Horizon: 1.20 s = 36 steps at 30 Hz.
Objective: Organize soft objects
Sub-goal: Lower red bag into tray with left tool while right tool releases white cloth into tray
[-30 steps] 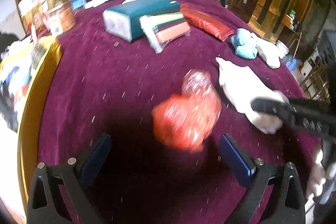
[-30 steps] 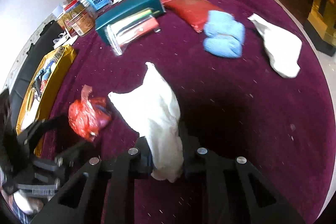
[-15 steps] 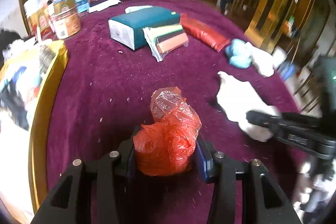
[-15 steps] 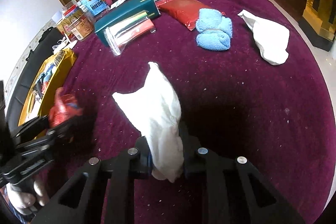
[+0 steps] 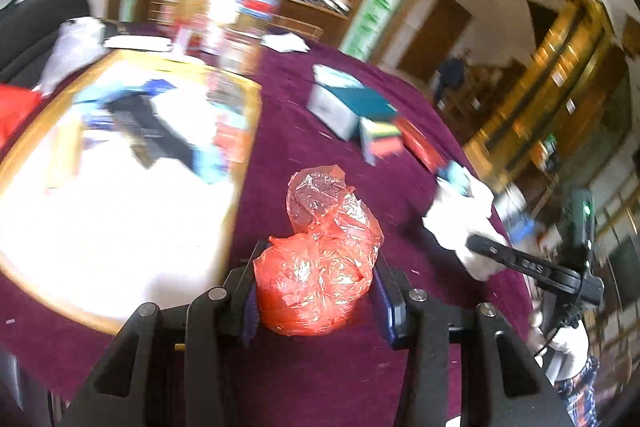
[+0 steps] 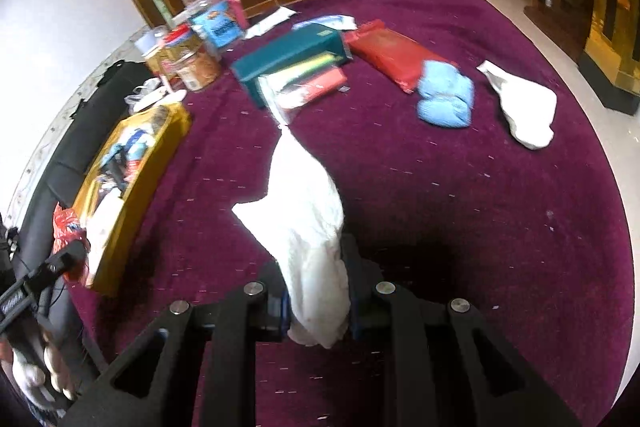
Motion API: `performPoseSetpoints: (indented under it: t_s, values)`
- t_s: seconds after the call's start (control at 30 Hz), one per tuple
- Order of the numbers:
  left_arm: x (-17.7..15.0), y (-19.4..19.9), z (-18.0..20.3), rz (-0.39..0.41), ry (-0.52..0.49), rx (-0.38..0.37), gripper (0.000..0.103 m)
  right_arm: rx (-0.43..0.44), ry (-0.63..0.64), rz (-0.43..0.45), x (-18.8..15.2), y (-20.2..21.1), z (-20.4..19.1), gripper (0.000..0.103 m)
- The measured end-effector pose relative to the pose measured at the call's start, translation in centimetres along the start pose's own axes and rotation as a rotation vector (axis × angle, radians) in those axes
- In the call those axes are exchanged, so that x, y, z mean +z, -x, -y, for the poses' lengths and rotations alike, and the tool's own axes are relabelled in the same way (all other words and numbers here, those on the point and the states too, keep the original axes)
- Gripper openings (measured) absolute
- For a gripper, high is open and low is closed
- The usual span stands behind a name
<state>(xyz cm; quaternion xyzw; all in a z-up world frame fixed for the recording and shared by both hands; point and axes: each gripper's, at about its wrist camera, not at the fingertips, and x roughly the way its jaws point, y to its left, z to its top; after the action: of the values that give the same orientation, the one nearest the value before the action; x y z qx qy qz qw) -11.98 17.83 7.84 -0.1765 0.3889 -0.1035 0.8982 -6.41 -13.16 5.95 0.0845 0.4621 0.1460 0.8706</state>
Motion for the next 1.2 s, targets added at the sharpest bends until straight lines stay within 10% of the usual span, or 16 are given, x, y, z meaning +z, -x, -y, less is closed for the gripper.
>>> performPoseSetpoints:
  t_s: [0.23,0.67,0.77,1.2]
  values:
    - [0.8,4.5,-9.4,0.079,0.145,0.165,0.049,0.076,0.083,-0.003,0.4,0.3,-5.8,0.020]
    - [3.2,-0.8,-16.5,-0.103,0.155,0.404,0.051,0.235,0.233,-0.062,1.5,-1.9,-19.5,0.020]
    - [4.6,-1.6,-16.9,-0.100,0.148,0.445,0.071,0.249,0.287,-0.086,1.0,-2.8,-23.0,0.020]
    - [2.2,6.0,-16.8,0.088,0.262,0.227,0.085,0.222,0.473,-0.281,-3.6,-10.2,-31.6,0.020]
